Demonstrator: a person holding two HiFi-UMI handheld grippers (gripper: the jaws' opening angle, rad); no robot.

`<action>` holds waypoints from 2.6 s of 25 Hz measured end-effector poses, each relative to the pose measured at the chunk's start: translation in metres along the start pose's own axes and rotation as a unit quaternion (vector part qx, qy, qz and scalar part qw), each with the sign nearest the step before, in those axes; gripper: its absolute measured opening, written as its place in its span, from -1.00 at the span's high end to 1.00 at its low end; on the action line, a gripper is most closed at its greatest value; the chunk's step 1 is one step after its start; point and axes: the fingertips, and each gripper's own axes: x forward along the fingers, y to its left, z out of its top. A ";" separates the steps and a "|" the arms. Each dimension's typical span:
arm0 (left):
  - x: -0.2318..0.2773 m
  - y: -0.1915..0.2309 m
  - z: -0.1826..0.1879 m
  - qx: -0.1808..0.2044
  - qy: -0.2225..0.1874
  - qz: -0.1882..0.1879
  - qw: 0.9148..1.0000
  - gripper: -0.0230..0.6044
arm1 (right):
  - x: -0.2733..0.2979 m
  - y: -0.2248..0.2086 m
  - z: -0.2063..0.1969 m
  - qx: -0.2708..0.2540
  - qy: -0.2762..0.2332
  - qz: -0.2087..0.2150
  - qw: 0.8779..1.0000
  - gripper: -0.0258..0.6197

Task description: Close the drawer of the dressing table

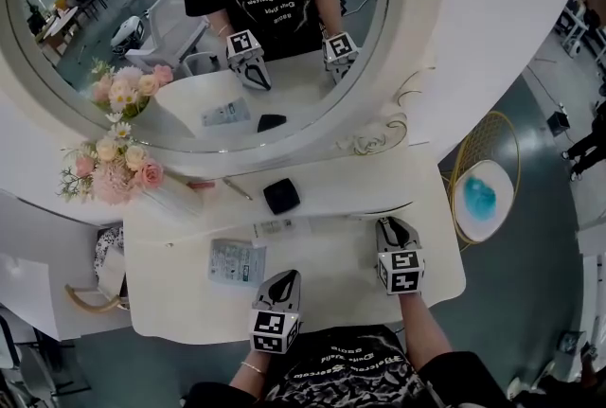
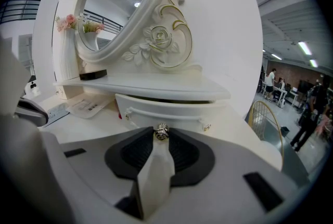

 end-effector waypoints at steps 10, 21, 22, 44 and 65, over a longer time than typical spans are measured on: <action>0.000 0.000 0.000 -0.003 -0.002 0.002 1.000 0.87 | 0.002 -0.001 0.001 0.001 -0.001 0.000 1.000 0.60; 0.000 0.001 0.001 -0.004 -0.002 0.005 1.000 0.87 | 0.003 -0.002 0.003 -0.001 -0.001 0.000 1.000 0.60; 0.000 0.001 0.000 -0.004 -0.002 0.005 1.000 0.87 | 0.003 -0.002 0.003 -0.001 -0.001 0.000 1.000 0.60; 0.000 0.002 0.000 -0.006 -0.003 0.010 1.000 0.87 | 0.004 -0.003 0.006 0.000 -0.006 0.001 1.000 0.60; -0.001 0.003 0.000 -0.004 -0.001 0.012 1.000 0.87 | 0.007 -0.004 0.010 -0.001 -0.008 -0.001 1.000 0.60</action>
